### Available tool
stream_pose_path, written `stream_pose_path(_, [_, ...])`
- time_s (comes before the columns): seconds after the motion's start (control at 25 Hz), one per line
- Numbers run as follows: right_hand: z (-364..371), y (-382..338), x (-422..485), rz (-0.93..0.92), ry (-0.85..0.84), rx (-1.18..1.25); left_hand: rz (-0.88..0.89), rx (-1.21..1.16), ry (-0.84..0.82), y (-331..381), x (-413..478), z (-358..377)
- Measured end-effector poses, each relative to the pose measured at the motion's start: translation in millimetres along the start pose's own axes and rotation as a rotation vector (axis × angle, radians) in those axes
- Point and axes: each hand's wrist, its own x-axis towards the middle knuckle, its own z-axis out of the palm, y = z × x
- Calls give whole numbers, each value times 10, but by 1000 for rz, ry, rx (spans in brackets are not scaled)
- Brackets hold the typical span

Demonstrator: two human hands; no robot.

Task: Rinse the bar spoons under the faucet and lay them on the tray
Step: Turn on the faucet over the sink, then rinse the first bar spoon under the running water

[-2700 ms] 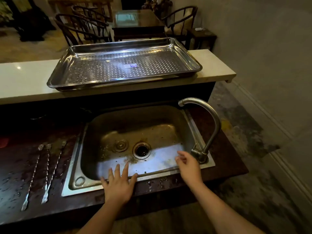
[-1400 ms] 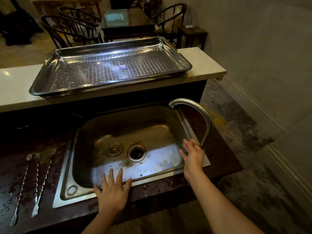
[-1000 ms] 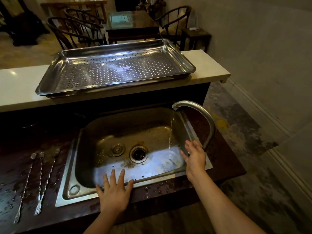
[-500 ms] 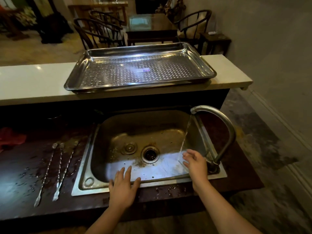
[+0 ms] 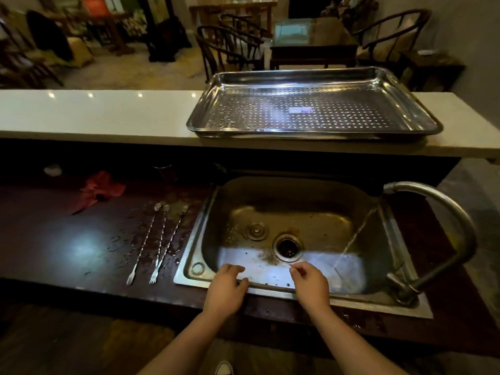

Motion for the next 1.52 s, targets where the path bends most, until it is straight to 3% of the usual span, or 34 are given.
stream_pose_path(0.2, [0, -3, 116, 85, 108, 7, -50, -102, 139, -118, 79, -274])
stream_pose_path(0.32, [52, -18, 180, 79, 76, -72, -94, -99, 253, -278, 200, -532])
stream_pose_path(0.52, [158, 15, 231, 97, 119, -153, -164, 154, 368, -595, 504, -1013])
stream_pose_path(0.68, [152, -15, 242, 110, 184, -95, -274, 318, 309, -855, 773, -1201])
stream_pose_path(1.0, [177, -10, 211, 98, 219, -90, -288, 487, 143, -912, 1015, -1219])
stream_pose_path(1.36, [182, -31, 164, 99, 194, -54, -311, 461, 100, -903, 1094, -1234])
stream_pose_path(1.52, [163, -24, 154, 92, 180, -44, -307, 374, 155, -947, 1120, -1234])
